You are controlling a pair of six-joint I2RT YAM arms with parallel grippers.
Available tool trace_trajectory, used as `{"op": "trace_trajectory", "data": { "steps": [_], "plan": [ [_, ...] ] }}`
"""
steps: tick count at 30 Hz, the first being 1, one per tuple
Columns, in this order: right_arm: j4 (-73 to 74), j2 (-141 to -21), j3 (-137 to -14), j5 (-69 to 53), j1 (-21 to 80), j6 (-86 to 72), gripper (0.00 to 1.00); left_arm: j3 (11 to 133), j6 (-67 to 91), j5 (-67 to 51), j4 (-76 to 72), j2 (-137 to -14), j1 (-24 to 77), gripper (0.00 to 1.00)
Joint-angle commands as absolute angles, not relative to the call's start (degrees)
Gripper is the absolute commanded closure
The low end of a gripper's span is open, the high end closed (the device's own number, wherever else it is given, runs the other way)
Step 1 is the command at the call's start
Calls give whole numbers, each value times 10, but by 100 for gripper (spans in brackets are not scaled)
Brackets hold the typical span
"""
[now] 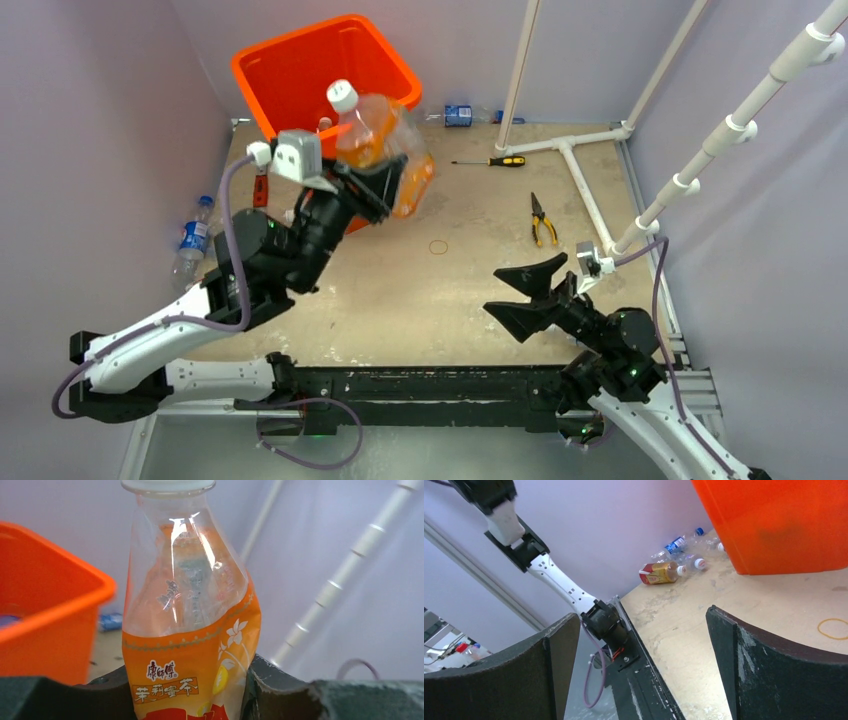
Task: Put the plastic bottles in the bin
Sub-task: Place the plastic bottle in the trash bin.
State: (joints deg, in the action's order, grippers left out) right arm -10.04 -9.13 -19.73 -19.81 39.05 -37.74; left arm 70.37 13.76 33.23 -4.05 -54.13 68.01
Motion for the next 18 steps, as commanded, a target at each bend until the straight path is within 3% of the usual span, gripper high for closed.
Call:
{"op": "trace_trajectory", "data": {
  "steps": [1, 4, 8, 14, 18],
  "plan": [
    [-100, -68, -175, -166, 392, -390, 1, 872, -88, 532, -7, -660, 676, 100],
    [-102, -87, -175, -171, 392, -387, 1, 1009, -153, 552, 36, -766, 627, 100],
    [-125, -112, -172, -183, 392, -390, 1, 1259, -124, 517, 172, -927, 496, 100],
    [-144, -145, -175, -194, 392, -392, 2, 1304, -39, 489, 178, -997, 347, 100],
    [-144, -159, -177, -209, 392, -393, 2, 1208, -40, 508, 97, -972, 302, 100]
  ]
}}
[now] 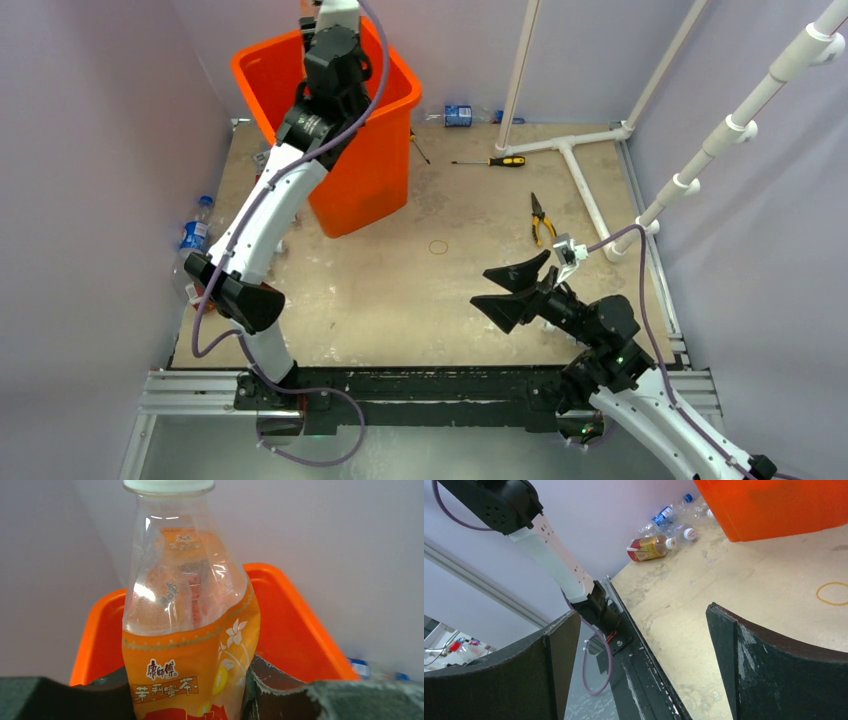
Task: Put the plastic bottles in the bin
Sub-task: Place the plastic bottle in the trash bin.
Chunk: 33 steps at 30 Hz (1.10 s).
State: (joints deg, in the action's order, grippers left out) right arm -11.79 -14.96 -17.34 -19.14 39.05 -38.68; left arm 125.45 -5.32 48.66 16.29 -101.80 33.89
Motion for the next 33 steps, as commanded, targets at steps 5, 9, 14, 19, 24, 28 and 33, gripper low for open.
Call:
{"op": "trace_trajectory", "data": {
  "steps": [5, 9, 14, 19, 24, 28, 33],
  "plan": [
    [-156, -155, -159, -204, 392, -399, 2, 1183, -30, 480, 82, -972, 277, 100],
    [-175, -157, -147, -204, 393, -413, 2, 1174, 17, 447, 109, -979, 253, 100],
    [-158, -155, -153, -202, 392, -407, 3, 1180, 52, 370, 155, -1002, 231, 76],
    [-119, -145, -170, -191, 392, -389, 2, 1220, 95, 359, 197, -996, 231, 7],
    [-115, -148, -175, -187, 392, -380, 2, 1222, 120, 357, 211, -933, 249, 2],
    [-138, -167, -172, -194, 392, -378, 2, 1147, 121, 395, 209, -834, 287, 1],
    [-161, -186, -167, -201, 392, -368, 2, 961, 132, 474, 222, -680, 307, 1]
  ]
}}
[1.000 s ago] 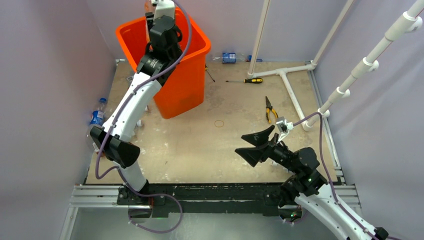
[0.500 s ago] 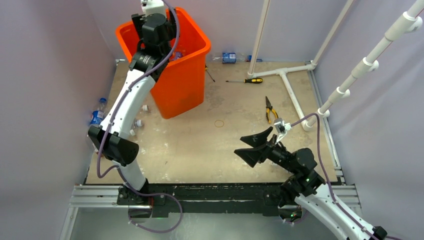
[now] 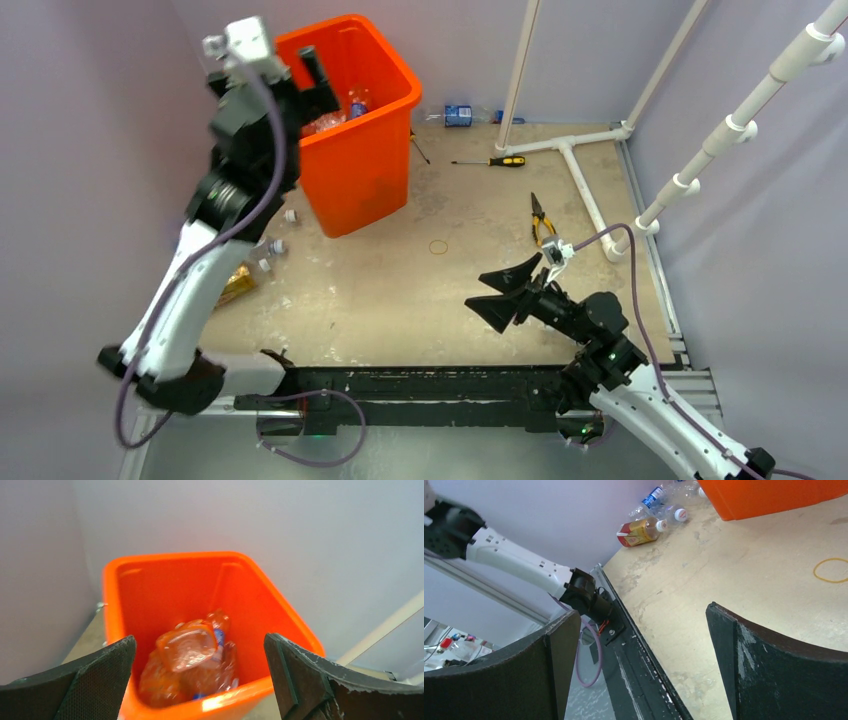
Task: Put the plastic bottles in the bin
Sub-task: Place the plastic bottle in the trash bin.
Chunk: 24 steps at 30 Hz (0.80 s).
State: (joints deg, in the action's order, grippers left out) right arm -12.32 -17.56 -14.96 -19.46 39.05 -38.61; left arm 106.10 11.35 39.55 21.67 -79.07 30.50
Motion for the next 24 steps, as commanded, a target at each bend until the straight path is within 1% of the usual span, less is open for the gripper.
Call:
{"op": "trace_trajectory", "data": {
  "steps": [1, 3, 6, 11, 15, 19, 24],
  "plan": [
    [-160, -186, -167, -199, 393, -362, 2, 933, 131, 498, 235, -646, 307, 1],
    [-155, -188, -170, -193, 393, -350, 2, 893, 143, 557, 286, -610, 306, 1],
    [-155, -193, -172, -187, 393, -334, 2, 832, 212, 618, 395, -559, 307, 1],
    [-183, -204, -163, -195, 392, -338, 2, 724, 355, 599, 526, -500, 307, 1],
    [-192, -199, -157, -206, 393, -346, 2, 636, 413, 536, 545, -498, 300, 1],
    [-178, -170, -156, -196, 393, -343, 2, 560, 457, 435, 521, -524, 261, 1],
    [-165, -138, -150, -190, 392, -340, 2, 515, 521, 439, 491, -517, 243, 1]
  ]
}}
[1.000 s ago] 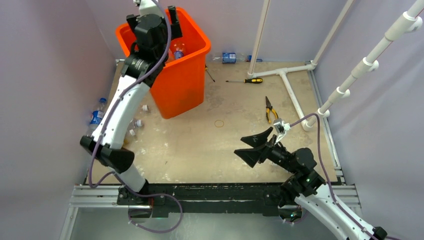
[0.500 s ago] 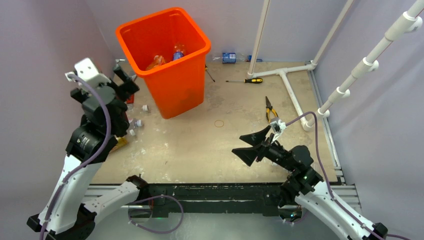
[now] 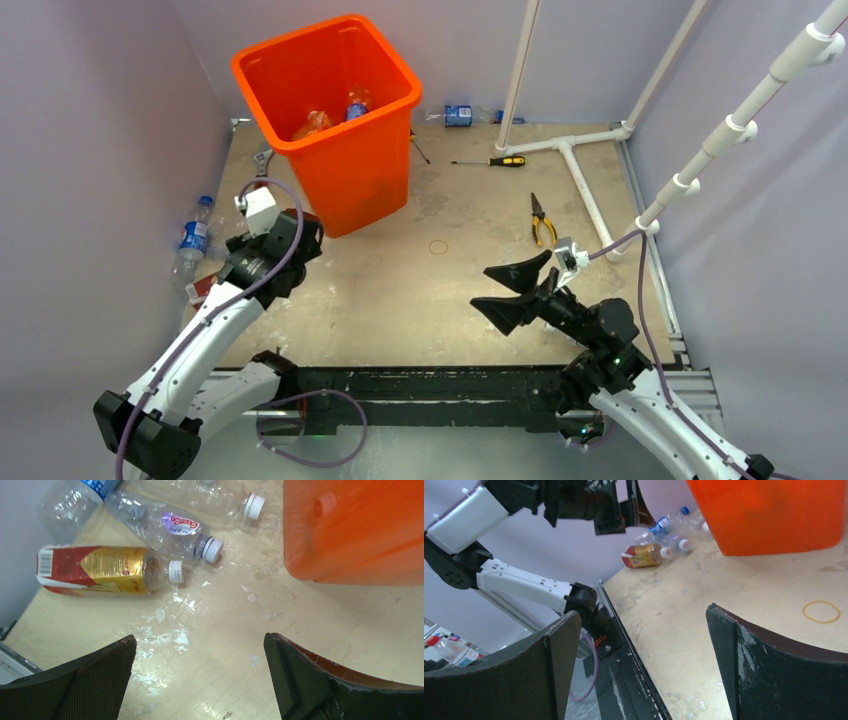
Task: Put the plastic bottles in the bin
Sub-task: Pick up the plastic bottle from the corner of the board.
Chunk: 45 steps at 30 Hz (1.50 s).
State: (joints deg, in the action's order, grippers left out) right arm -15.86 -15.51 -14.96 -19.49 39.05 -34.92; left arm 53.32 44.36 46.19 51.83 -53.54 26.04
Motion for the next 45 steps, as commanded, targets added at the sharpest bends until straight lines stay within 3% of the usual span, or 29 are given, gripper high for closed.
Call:
{"op": "trace_trajectory", "data": {
  "steps": [1, 9, 12, 17, 23, 29, 45],
  "plan": [
    [-164, -136, -150, -192, 393, -339, 2, 509, 527, 442, 484, -517, 234, 1],
    [-166, -155, -164, -210, 392, -318, 2, 483, 525, 348, 418, -534, 9, 1],
    [-178, -171, -164, -217, 392, -317, 2, 467, 602, 320, 400, -537, -73, 1],
    [-179, -193, -172, -236, 393, -317, 2, 456, 807, 395, 427, -565, -83, 1],
    [-146, -206, -191, -232, 392, -299, 2, 463, 916, 461, 489, -614, -83, 1],
    [-153, -228, -188, -238, 392, -312, 2, 421, 901, 467, 424, -641, -137, 1],
    [-127, -233, -200, -226, 393, -307, 3, 402, 876, 404, 310, -763, -226, 19]
  ]
}}
